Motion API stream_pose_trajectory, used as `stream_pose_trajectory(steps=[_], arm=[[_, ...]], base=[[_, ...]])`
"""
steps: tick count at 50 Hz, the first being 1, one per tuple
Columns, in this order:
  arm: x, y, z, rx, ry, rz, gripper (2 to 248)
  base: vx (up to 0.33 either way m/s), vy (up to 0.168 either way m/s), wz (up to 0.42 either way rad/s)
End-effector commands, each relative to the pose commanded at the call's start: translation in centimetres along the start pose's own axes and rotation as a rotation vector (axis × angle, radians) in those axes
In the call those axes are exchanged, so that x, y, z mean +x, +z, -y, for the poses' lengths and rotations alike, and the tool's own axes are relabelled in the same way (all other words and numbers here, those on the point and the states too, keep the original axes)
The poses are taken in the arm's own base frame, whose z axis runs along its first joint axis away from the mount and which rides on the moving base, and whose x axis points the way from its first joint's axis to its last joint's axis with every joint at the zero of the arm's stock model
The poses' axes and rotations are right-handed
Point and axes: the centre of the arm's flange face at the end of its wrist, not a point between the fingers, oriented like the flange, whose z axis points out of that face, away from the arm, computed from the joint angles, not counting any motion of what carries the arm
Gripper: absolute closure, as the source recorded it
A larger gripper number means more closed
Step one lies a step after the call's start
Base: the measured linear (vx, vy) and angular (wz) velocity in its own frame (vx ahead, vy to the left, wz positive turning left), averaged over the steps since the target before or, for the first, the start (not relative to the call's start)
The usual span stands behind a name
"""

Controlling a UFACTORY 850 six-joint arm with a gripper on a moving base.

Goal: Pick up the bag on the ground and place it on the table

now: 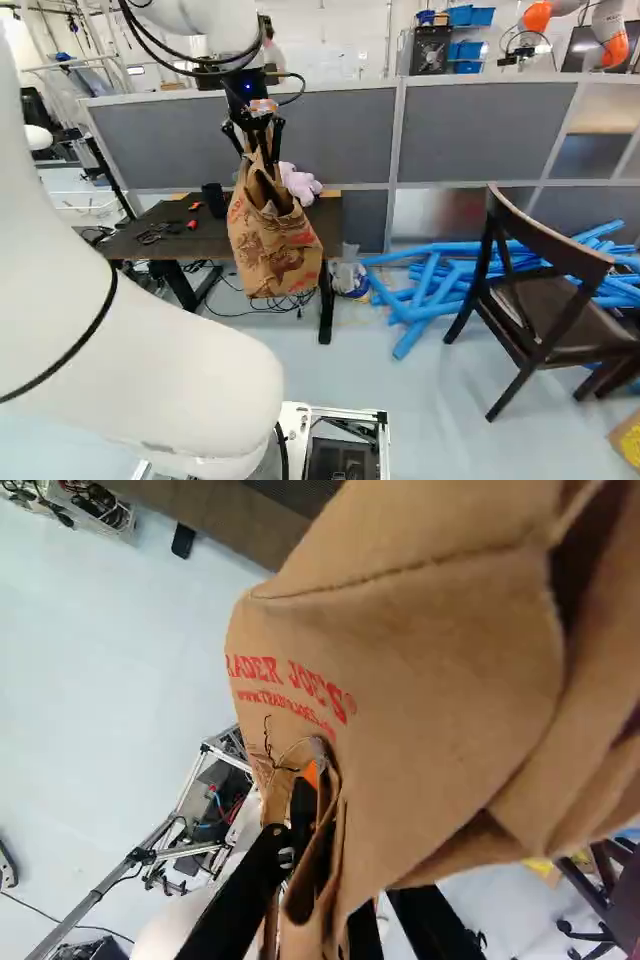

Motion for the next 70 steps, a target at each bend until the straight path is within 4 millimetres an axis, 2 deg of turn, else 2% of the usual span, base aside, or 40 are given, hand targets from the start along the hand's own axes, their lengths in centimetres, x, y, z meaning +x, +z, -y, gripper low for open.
stream_pose_trajectory(steps=[39,70], arm=[[0.0,0.0,0.0,0.0,0.0,0.0,227],[0.0,0.0,0.0,0.0,0.0,0.0,227]], base=[[0.146,0.092,0.174],[0.137,0.036,-0.003]])
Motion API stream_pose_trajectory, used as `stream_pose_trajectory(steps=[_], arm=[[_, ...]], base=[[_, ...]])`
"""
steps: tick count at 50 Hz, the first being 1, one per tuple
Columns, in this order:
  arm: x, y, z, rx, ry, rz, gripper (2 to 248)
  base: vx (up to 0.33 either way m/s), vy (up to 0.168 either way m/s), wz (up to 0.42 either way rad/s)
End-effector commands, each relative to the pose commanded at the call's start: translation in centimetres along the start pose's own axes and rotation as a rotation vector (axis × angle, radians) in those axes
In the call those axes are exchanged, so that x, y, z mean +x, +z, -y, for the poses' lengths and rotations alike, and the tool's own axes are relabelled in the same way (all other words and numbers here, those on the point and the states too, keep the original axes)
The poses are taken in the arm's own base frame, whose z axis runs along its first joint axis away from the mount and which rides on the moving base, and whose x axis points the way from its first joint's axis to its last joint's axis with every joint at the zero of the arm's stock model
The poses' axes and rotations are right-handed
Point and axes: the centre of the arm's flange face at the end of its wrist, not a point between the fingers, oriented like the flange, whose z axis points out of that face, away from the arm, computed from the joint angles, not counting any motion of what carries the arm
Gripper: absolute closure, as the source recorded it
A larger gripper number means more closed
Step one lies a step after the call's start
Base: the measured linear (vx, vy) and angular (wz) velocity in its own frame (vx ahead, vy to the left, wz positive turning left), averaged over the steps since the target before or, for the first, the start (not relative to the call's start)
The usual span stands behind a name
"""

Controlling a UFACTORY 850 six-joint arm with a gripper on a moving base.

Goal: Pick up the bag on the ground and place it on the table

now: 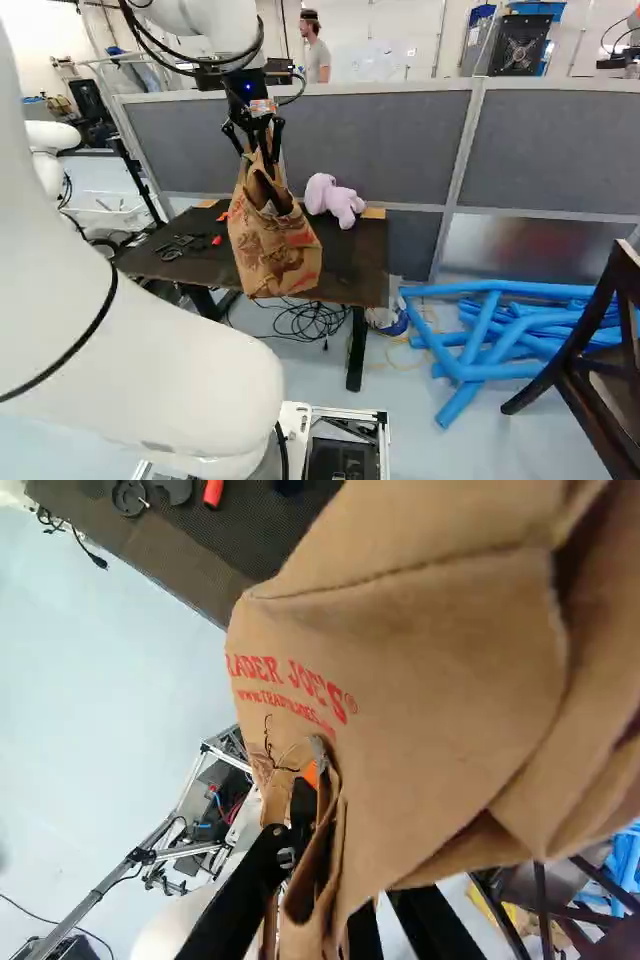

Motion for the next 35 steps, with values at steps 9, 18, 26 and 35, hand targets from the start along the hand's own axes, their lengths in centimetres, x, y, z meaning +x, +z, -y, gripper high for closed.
stream_pose_trajectory(steps=[9,18,26,35], arm=[[0.0,0.0,0.0,0.0,0.0,0.0,227],[0.5,0.1,-0.3,0.001,0.0,0.002,227],[1.1,0.1,-0.7,0.002,0.003,0.005,227],[2.0,0.2,-1.5,0.003,0.01,0.008,227]], base=[[0.094,0.005,0.001],[0.04,0.002,0.0],[0.0,0.0,0.0],[0.0,0.0,0.0]])
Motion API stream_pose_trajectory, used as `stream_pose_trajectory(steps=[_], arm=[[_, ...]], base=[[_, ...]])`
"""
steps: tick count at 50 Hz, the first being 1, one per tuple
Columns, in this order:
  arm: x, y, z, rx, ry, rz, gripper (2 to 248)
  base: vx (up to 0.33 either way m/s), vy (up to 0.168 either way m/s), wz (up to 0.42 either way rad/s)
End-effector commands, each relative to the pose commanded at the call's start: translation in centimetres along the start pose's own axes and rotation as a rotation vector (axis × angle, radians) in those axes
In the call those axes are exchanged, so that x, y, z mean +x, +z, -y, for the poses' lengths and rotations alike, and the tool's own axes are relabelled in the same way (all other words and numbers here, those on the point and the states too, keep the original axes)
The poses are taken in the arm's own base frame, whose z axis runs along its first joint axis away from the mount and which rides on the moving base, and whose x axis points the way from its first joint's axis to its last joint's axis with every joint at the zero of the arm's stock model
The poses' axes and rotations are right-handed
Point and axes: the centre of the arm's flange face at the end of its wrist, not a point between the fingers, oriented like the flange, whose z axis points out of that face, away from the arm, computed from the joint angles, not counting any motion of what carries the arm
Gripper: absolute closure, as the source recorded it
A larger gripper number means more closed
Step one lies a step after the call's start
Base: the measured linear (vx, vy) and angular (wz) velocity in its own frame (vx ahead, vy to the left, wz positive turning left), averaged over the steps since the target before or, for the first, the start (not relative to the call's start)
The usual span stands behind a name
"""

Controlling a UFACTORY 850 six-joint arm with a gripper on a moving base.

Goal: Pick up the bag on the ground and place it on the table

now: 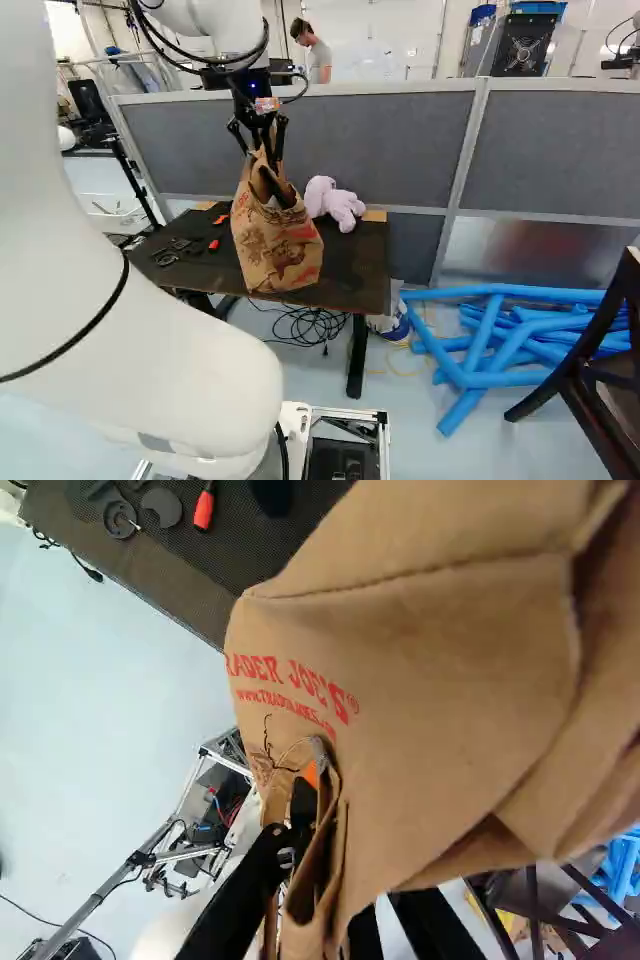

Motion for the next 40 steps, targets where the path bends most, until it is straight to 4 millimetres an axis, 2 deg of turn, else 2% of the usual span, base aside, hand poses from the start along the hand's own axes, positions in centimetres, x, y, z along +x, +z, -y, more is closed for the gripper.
stream_pose_trajectory(steps=[40], arm=[[3.4,0.4,-3.8,-0.003,0.04,0.005,227]], base=[[0.0,0.0,0.0]])
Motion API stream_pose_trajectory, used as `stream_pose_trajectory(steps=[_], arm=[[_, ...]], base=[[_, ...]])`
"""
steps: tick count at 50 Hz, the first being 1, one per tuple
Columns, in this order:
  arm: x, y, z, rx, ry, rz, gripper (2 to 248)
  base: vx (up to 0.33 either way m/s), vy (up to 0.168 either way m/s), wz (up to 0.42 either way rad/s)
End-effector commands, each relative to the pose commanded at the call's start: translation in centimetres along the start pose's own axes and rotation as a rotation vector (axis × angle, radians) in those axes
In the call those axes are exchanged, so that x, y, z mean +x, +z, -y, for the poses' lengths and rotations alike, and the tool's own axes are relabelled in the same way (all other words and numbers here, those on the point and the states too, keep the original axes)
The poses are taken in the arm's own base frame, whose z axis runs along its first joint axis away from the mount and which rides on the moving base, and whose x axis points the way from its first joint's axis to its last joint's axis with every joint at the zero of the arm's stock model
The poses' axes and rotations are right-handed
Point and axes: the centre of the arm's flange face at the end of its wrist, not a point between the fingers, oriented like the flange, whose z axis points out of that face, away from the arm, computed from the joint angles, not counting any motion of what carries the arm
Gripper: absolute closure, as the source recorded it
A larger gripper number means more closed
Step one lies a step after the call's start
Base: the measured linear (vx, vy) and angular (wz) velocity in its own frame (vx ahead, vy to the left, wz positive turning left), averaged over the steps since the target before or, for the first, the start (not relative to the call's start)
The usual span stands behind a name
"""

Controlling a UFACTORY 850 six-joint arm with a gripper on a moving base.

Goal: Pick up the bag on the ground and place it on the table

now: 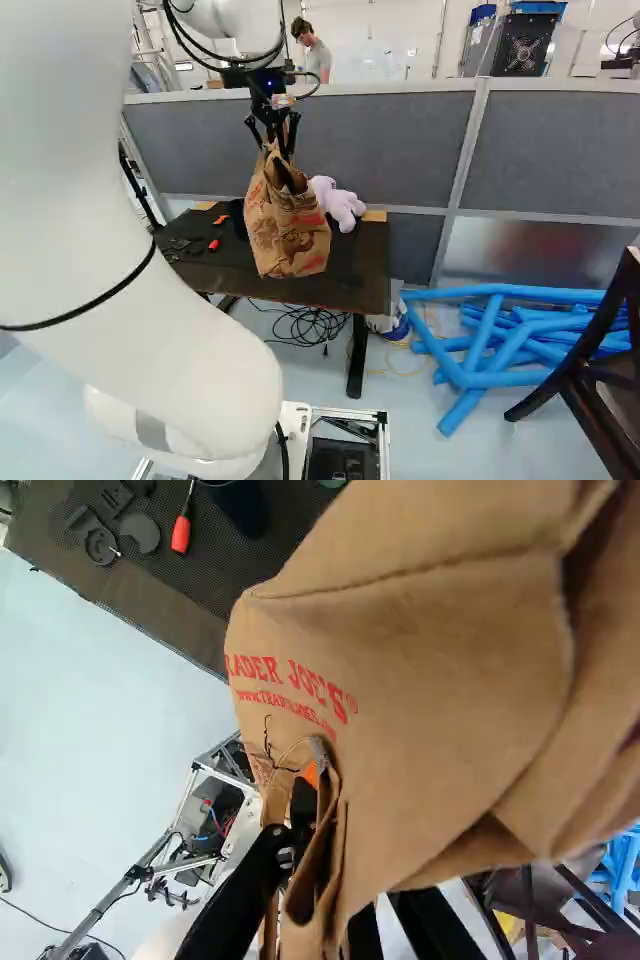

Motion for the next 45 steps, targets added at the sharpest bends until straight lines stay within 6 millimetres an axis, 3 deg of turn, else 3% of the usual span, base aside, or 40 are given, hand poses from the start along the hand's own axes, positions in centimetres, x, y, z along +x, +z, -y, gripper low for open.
stream_pose_trajectory(steps=[16,45], arm=[[1.0,0.5,-1.8,-0.006,0.023,-0.001,227],[3.5,5.0,-4.9,-0.018,0.03,0.051,227]], base=[[0.0,0.0,0.0],[0.0,0.0,0.0]])
